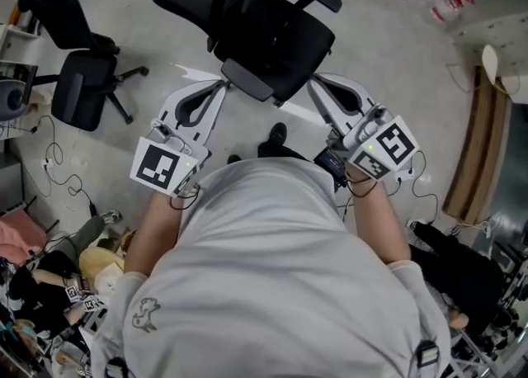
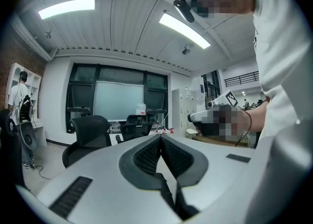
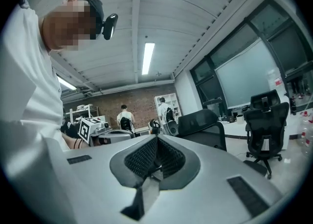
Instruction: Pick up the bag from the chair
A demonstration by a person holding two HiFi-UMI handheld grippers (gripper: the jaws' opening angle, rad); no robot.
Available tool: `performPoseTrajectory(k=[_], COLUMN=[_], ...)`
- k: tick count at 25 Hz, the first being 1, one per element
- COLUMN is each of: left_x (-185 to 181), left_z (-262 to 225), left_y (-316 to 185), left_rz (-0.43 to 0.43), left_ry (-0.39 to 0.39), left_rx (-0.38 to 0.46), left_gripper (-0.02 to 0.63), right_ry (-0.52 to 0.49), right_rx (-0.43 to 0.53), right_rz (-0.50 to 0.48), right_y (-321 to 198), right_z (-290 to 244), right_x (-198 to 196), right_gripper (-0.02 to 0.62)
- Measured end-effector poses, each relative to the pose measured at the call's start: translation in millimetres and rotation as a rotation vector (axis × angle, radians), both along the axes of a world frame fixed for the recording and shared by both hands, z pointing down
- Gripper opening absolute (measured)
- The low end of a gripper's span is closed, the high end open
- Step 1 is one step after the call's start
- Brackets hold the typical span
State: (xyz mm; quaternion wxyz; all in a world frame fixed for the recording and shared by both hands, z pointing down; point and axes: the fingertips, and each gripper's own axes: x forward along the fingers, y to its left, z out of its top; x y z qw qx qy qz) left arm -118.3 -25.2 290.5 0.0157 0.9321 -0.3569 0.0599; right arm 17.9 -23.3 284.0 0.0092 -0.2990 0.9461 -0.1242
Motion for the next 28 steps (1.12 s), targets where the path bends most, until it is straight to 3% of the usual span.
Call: performPoseTrajectory(k=[12,17,28], left_x=[63.7,90.3,107.9], left_z=[-0.9,3.3,-1.5], left_y=[-55.4,-60.8,-81.7], left_rz=[-0.09,-0.072,-0.051], left_ry=[0.0,-0.006,0.0], left_rx=[-0.003,-0.009,0.019], left_gripper=[0.012,0.012,0.012], right_ry=[-0.013,-0.006,-0.011], right_rx=[0.007,-0.003,-0.015], right_rz=[-0.071,-0.085,-0.06], right_y=[-58.9,-69.0,-77.5], right_z=[-0.3,5.3,9.2], right_x=[61.2,78.5,96.7], right_gripper=[0.034,0.034,0.034])
